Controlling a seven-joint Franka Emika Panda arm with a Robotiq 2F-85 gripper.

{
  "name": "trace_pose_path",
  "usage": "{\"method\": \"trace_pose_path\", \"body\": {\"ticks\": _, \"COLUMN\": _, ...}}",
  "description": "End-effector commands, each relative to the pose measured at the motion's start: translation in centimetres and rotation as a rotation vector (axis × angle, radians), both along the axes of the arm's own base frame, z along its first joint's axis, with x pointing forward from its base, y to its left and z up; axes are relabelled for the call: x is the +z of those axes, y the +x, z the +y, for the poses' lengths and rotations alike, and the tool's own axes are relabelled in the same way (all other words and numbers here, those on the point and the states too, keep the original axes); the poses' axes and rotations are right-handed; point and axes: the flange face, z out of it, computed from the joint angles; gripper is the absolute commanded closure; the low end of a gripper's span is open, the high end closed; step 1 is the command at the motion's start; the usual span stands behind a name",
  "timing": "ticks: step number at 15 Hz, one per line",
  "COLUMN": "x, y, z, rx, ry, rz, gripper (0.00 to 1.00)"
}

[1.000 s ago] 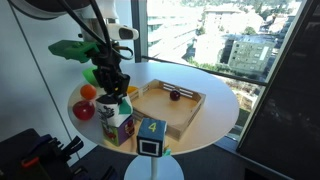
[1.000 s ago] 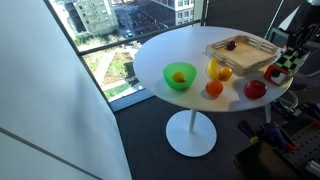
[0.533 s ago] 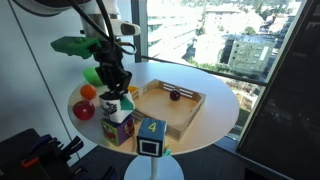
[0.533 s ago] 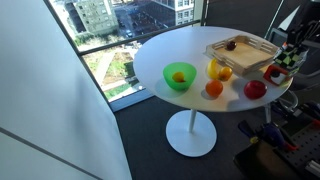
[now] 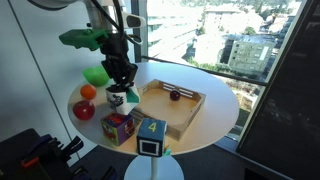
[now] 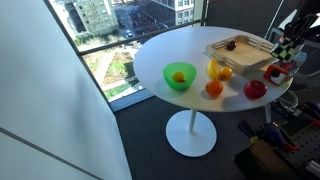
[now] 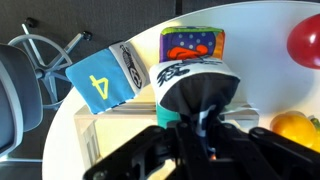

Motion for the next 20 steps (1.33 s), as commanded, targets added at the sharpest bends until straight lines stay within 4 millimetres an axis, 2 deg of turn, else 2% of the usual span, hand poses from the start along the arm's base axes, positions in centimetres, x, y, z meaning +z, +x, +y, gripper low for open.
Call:
{"method": "trace_pose_path", "body": {"ticks": 1, "x": 0.4, "y": 2.3, "z": 0.3, "rx": -0.028, "ry": 0.011, "rz": 0.009, "gripper": 0.93}}
{"method": "trace_pose_path", "body": {"ticks": 9, "x": -0.3, "y": 6.8, "z": 0.9, "rx": -0.053, "ry": 0.023, "rz": 0.021, "gripper": 0.93}}
{"method": "trace_pose_path", "body": {"ticks": 20, "x": -2.7, "y": 12.4, "z": 1.2, "rx": -0.101, "ry": 0.037, "rz": 0.032, "gripper": 0.93}}
